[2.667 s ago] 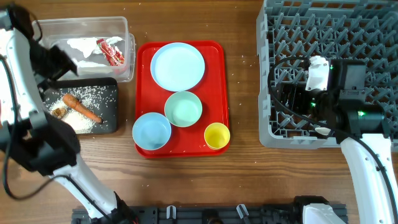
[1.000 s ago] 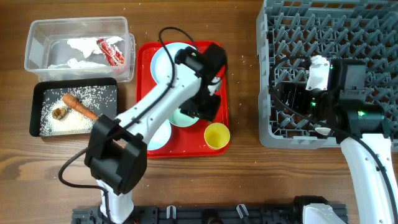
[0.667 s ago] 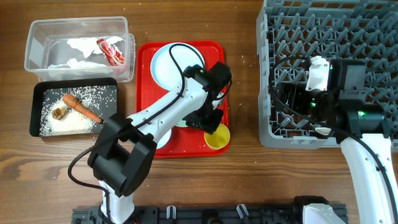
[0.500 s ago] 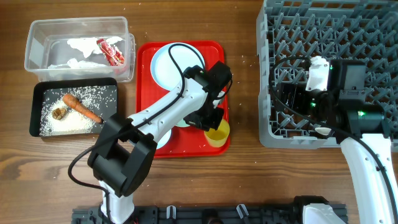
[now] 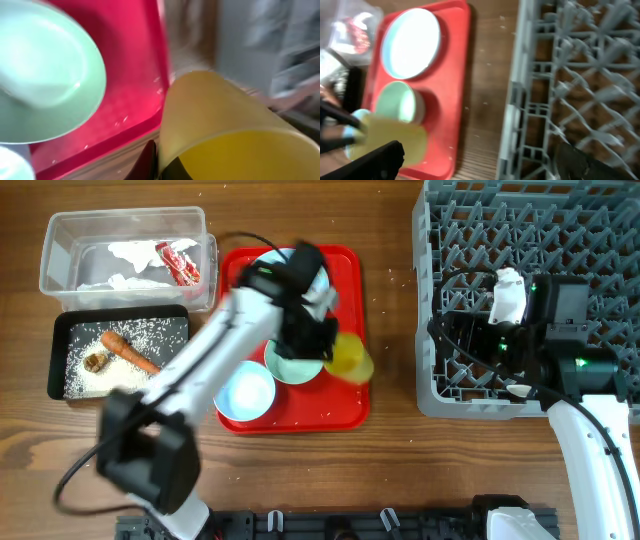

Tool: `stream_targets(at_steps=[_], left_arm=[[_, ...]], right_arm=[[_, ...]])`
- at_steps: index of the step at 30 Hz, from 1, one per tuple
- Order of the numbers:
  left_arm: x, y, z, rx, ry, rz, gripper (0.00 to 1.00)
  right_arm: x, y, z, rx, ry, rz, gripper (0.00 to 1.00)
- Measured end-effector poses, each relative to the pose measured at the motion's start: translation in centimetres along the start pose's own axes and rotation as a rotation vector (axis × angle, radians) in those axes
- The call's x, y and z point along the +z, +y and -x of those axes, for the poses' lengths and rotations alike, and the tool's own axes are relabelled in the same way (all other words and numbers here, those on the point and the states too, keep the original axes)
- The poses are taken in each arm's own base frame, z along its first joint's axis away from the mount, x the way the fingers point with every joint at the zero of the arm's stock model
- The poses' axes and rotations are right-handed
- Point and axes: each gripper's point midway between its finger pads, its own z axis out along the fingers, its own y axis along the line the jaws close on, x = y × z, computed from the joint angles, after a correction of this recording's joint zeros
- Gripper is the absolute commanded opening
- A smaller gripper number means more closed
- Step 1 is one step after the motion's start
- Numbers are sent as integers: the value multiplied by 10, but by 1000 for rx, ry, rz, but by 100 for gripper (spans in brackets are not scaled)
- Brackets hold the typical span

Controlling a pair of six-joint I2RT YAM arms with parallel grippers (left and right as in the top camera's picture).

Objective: Sort waste into correct bins and load items into the dishwasher rack
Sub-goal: 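Lift the yellow cup and hand it to the right gripper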

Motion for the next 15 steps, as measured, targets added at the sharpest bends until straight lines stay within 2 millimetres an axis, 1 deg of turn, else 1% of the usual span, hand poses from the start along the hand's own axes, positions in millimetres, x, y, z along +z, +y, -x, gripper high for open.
stream_targets(at_steps=[3,4,6,7,8,10,12,15], left_arm=[[-55,-14,33,-9,-159,-256,4],[-69,-17,41,-6,-192,-326,4],[-96,-31,53,42,-239,-509,4],[-102,-36,54,59,-244,-557,4],[-113,-46,54,98,-249,-636,4],[-124,-59,50,148,-239,-731,4],[-132,-68,45,180,-221,-798,4],[-139,-76,41,211,-208,-855,4]], right_arm=[[-2,26,14,-36,-52,150,100],[-5,37,20,-51,-73,211,100],[-12,60,33,-102,-129,338,100],[-15,67,36,-120,-144,379,100],[-22,79,42,-153,-172,447,100],[-34,99,50,-220,-220,564,100],[-43,110,53,-261,-240,634,100],[-55,124,54,-321,-264,728,100]])
